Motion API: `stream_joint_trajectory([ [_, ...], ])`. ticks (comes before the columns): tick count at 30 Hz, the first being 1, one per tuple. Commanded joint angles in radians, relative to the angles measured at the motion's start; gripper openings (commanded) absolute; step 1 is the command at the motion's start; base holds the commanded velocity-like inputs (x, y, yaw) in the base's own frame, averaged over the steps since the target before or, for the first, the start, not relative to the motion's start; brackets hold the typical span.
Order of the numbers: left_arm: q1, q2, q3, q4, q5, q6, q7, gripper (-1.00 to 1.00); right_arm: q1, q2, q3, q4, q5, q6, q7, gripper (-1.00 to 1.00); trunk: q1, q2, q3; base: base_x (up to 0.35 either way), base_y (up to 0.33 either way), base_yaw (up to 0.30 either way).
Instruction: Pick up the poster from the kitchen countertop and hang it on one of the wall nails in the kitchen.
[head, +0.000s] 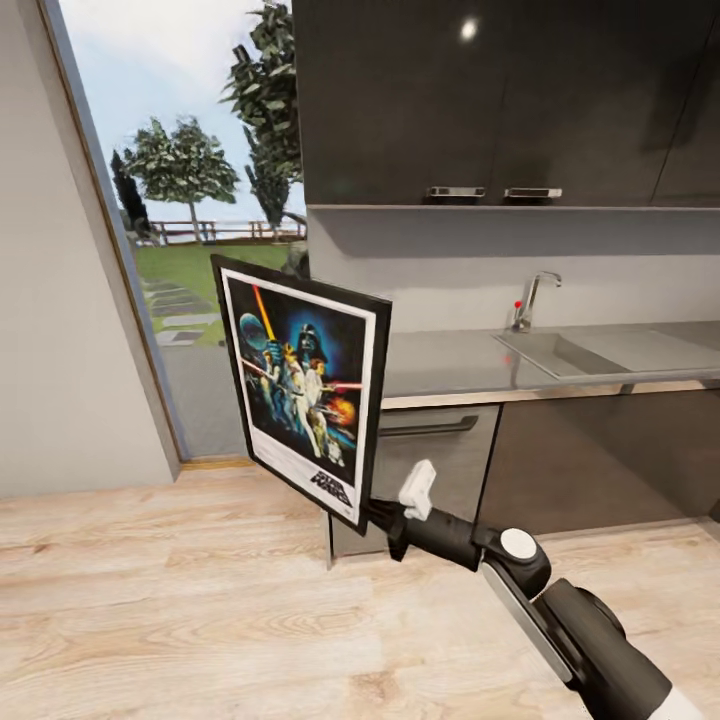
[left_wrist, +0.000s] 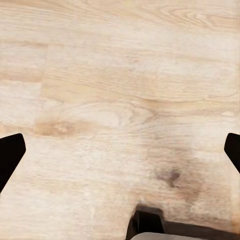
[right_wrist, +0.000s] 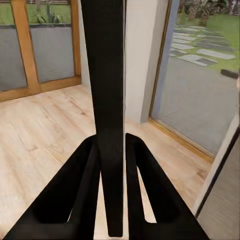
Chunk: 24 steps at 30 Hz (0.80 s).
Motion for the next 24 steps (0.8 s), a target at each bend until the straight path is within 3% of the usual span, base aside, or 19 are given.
stream_joint_trajectory([
  [1, 0.0, 0.0, 0.003, 0.0, -0.001, -0.003, -0.006, 1.0, 0.002, -0.002, -0.001, 0.001, -0.013, 0.01, 0.013, -1.0, 0.0, -0.001, -0.001, 0.0, 0.0, 0.0],
  [4, 0.0, 0.001, 0.002, 0.001, -0.002, -0.007, -0.007, 1.0, 0.014, -0.004, -0.006, 0.01, -0.013, 0.008, 0.041, -1.0, 0.0, -0.001, -0.001, 0.0, 0.0, 0.0],
  [8, 0.0, 0.016, 0.001, 0.002, -0.003, -0.009, -0.017, 1.0, 0.018, -0.005, -0.087, 0.041, -0.014, 0.009, 0.051, -1.0, 0.0, -0.001, -0.001, 0.0, 0.0, 0.0],
  [10, 0.0, 0.026, 0.0, 0.003, -0.003, -0.01, -0.064, 1.0, 0.019, -0.003, -0.149, 0.076, -0.016, 0.009, 0.066, -1.0, 0.0, -0.001, -0.001, 0.0, 0.0, 0.0],
  [12, 0.0, 0.031, 0.0, 0.003, -0.004, -0.011, -0.121, 1.0, 0.019, -0.002, -0.174, 0.089, -0.015, 0.009, 0.094, -1.0, 0.0, -0.001, -0.001, 0.0, 0.0, 0.0],
  [17, 0.0, 0.037, 0.002, 0.005, -0.005, -0.059, -0.182, 1.0, 0.02, 0.0, -0.194, 0.103, -0.013, 0.01, 0.123, -1.0, 0.0, -0.001, -0.001, 0.0, 0.0, 0.0],
  [24, 0.0, 0.055, 0.003, 0.005, -0.005, -0.085, -0.207, 1.0, 0.02, 0.002, -0.199, 0.108, -0.011, 0.017, 0.13, -1.0, 0.0, -0.001, -0.001, 0.0, 0.012, 0.016],
])
